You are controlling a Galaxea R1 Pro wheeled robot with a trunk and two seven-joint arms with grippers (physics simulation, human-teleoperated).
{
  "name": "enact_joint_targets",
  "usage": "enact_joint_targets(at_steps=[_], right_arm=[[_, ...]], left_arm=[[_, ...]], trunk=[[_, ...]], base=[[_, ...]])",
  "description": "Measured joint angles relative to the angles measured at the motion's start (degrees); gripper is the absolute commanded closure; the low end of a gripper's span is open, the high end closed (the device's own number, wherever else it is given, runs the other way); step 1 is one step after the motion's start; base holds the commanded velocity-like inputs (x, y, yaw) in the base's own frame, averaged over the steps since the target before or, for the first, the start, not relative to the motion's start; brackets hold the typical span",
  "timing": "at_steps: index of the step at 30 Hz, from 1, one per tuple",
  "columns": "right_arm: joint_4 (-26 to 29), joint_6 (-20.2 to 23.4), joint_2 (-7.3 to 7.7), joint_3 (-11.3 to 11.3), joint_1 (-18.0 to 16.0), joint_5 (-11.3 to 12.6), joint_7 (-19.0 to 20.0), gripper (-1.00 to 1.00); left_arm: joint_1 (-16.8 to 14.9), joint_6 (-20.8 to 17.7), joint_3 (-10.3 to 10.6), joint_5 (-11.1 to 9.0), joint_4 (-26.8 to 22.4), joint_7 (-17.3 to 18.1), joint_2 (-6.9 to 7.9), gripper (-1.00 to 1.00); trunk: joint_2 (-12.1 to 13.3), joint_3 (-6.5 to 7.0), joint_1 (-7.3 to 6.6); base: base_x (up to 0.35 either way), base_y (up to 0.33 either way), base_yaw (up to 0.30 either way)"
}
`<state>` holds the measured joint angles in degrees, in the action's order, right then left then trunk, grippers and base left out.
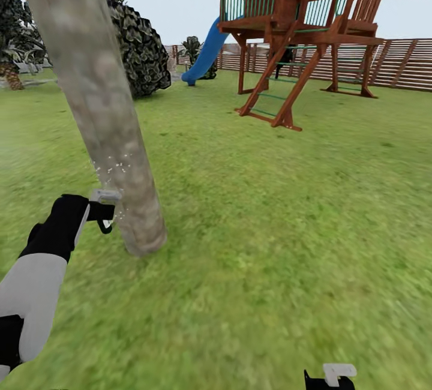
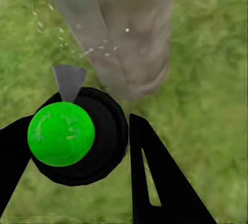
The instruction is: In the garden, pick up the pesticide atomizer on the floor and spray pesticide onto both trees until each tree trunk is fully covered.
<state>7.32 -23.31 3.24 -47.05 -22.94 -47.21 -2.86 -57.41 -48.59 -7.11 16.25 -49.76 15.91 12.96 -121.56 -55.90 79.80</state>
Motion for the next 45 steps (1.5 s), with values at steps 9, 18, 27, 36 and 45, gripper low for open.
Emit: enact_joint_targets(at_steps=[9, 18, 27, 36, 45], right_arm=[[0.00, 0.02, 0.00, 0.00, 0.02, 0.00, 0.00, -1.00], [0.00, 0.02, 0.09, -0.06, 0.04, -0.08, 0.00, -1.00], [0.01, 0.02, 0.09, -0.09, 0.05, 0.00, 0.00, -1.00], [-0.01, 0.02, 0.03, -0.01, 0.02, 0.00, 0.00, -1.00], [-0.02, 0.04, 0.08, -0.04, 0.04, 0.00, 0.00, -1.00]], left_arm=[[2.18, 0.07, -0.59, -0.78, 0.94, -0.27, -0.59, 1.00], [2.52, 0.12, -0.53, -0.44, 1.06, -0.28, -1.07, 1.00], [4.88, 0.11, -0.86, -0.18, 1.08, -0.31, -0.53, 1.00], [9.88, 0.71, -5.00, -0.63, 3.35, -0.53, 4.43, 1.00], [9.93, 1.53, -5.43, -0.65, 4.96, -3.27, 3.61, 1.00]], trunk=[[0.00, 0.00, 0.00], [0.00, 0.01, 0.00], [0.00, 0.00, 0.02], [0.00, 0.00, 0.01], [0.00, 0.00, -0.01]], base=[[0.189, -0.230, 0.266], [0.184, -0.230, 0.027], [0.115, -0.244, 0.000], [0.023, -0.273, 0.094], [0.229, -0.196, 0.173]])
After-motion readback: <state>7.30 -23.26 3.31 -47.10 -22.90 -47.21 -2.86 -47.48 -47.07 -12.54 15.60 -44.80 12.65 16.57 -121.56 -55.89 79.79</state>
